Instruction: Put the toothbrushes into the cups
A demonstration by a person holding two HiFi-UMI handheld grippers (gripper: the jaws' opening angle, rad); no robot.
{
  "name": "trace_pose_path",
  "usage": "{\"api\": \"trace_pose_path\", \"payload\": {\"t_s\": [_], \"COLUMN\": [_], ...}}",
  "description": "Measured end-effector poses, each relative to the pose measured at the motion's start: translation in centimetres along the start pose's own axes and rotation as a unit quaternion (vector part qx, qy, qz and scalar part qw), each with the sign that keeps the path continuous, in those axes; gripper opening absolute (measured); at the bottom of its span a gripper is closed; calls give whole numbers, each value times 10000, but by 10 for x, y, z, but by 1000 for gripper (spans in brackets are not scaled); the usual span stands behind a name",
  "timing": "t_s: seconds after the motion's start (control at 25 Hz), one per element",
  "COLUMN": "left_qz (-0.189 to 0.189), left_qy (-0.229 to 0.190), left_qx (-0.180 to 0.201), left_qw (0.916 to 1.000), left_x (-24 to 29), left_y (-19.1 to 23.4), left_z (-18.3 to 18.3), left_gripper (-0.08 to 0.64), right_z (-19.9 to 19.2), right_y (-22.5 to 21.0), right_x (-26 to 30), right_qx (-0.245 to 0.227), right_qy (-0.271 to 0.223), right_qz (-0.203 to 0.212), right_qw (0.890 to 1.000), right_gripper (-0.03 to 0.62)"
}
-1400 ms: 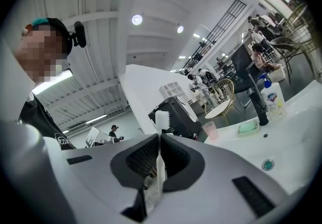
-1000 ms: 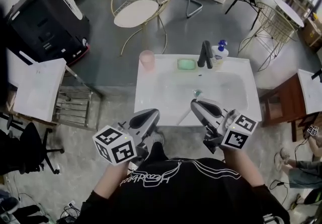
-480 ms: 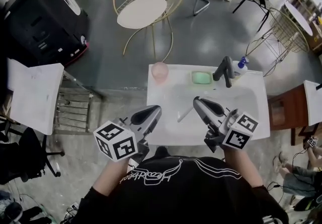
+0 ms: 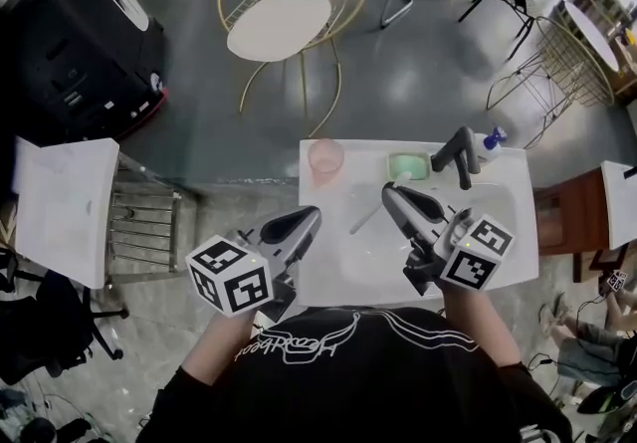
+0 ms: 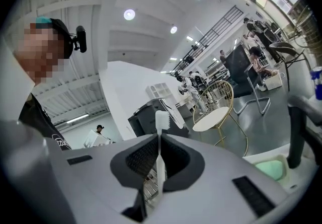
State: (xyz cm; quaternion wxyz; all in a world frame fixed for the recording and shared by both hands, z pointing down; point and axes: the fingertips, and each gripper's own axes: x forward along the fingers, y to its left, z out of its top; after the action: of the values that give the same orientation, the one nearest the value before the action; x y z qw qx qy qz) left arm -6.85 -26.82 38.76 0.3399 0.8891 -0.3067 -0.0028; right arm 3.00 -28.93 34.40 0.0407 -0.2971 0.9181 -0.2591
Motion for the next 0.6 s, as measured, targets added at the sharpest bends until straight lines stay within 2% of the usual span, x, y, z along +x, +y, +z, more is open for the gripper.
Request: {"api": "trace_pose_path", "payload": {"t_s": [0.2,0.4,0.6], "left_qz": [-66,-91,-34], "left_qy": [31,65,41], "left_qx": [-2,-61,-18], "left_qw": [10000,9999,10000], "left_x": [2,0,-2], "left_y": [15,33,37], "left_z": [7,17,13], "left_gripper": [5,5,5], "right_z": [13,34,40], "right_y": [-7,-12,-15], "right_x": [22,50,58], "right_qx": [-145,-503,-751], "right_qy": [-96,-156,-254], "right_qz": [-30,-78,-43], "right_qw": [9998,9986,9968], "right_gripper": [34,34,35]}}
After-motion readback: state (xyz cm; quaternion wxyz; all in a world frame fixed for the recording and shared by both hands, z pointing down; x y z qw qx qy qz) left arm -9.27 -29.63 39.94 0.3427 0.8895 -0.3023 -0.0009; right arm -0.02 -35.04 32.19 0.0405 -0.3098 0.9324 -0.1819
